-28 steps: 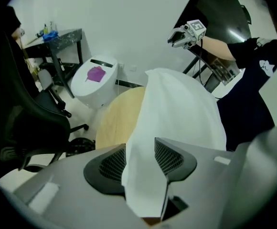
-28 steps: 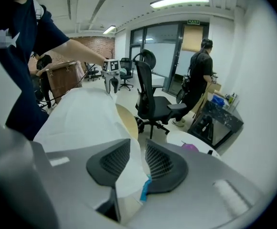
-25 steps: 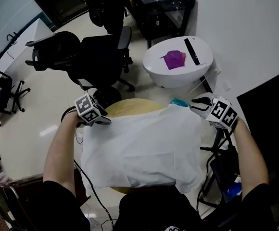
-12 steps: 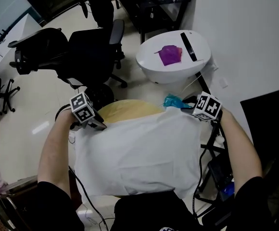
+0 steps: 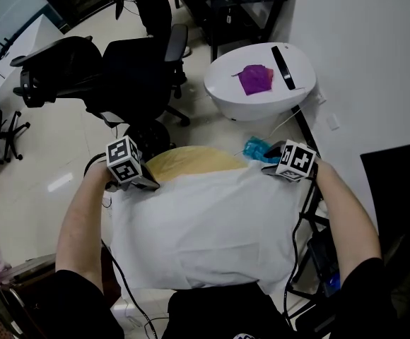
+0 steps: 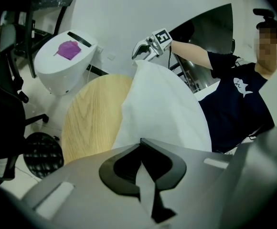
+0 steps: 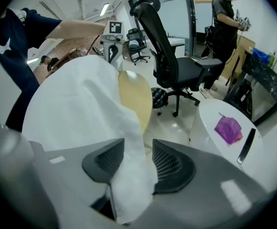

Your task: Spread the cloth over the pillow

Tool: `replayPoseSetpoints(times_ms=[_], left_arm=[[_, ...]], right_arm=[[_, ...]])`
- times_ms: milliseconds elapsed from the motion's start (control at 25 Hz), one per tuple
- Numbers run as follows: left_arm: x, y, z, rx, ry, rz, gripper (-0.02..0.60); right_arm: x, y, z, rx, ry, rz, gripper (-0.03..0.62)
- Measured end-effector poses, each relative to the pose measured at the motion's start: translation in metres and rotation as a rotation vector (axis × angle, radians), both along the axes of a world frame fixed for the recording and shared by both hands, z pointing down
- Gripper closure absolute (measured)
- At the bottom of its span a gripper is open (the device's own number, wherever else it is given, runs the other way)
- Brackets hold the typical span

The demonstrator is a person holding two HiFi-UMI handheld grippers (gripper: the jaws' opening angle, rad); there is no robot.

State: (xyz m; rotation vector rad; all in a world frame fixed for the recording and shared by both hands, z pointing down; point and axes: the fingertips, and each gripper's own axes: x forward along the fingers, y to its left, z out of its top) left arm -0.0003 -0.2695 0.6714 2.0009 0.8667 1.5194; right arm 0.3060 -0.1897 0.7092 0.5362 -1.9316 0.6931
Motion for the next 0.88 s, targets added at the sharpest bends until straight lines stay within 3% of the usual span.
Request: replayPoseSetpoints(times_ms=[320, 480, 560, 600, 760, 880], left_arm=[[-0.006, -0.024, -0.018, 0.104, 0.065, -0.018, 0.58], [-0.009, -0.018, -0.016, 0.06, 0.047, -0.034, 0.58], [-0.008, -0.007, -0.014, 0.0, 0.029, -0.04, 0.471], [-0.008, -0.004, -0.012, -0.014, 0.023, -0.039, 0.451], [-0.007, -0.011, 0.005, 0.041, -0.002, -0.03, 0.289], [-0.008, -0.016, 0.016, 0.034, -0.042, -0.047, 0.244]], right_arm=[[-0.009, -0.001, 0.014, -0.045, -0.014, -0.001, 0.407], [-0.011, 0.001, 0.014, -0.048, -0.02, 0.011, 0.408], [-0.011, 0.001, 0.013, -0.045, -0.018, 0.012, 0.408], [-0.012, 0.001, 0.013, -0.043, -0.017, 0.011, 0.408], [-0.015, 0.002, 0.013, -0.04, -0.011, 0.002, 0.41], [-0.016, 0.002, 0.013, -0.037, -0.014, 0.011, 0.411]])
